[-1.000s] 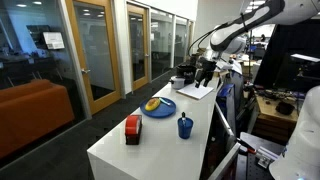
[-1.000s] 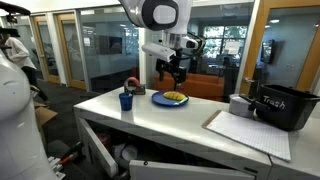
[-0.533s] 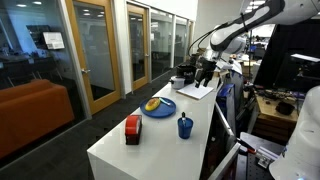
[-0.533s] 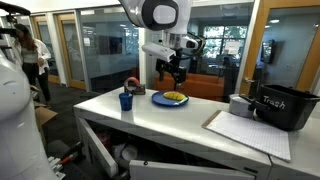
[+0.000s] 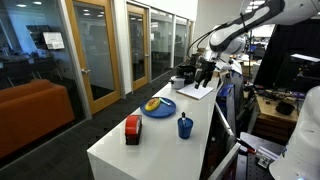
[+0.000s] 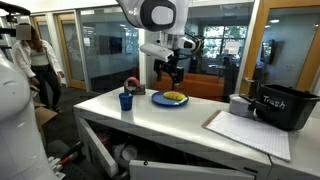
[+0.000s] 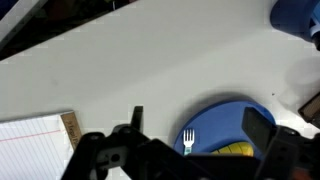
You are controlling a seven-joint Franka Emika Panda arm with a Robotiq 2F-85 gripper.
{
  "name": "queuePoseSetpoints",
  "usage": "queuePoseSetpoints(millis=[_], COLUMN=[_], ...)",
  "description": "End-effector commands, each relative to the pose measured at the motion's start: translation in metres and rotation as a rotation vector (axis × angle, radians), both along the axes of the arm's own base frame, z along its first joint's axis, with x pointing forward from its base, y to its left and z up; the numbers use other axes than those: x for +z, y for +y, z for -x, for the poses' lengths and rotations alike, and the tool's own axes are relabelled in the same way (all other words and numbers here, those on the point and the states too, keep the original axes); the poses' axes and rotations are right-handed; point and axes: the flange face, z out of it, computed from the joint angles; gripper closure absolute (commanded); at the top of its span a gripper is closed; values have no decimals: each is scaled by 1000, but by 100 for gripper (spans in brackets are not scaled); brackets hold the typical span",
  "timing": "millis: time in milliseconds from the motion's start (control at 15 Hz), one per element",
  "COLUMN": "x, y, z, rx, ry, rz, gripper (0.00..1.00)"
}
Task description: Take the marker out of the cup and put it on the table
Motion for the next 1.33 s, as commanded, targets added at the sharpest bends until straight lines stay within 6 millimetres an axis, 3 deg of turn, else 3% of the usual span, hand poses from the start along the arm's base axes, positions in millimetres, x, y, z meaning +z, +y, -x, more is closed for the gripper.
queuePoseSetpoints(millis=[0, 400, 733, 1000, 1267], x=[-6, -21, -48, -67, -67], y=[25, 90, 131, 148, 156], z=[-3, -14, -29, -42, -51], rx=[60, 144, 80, -61, -136], ry=[-1, 14, 71, 112, 117], rz=[23, 38, 36, 13, -4], gripper=[0, 0, 0, 0, 0])
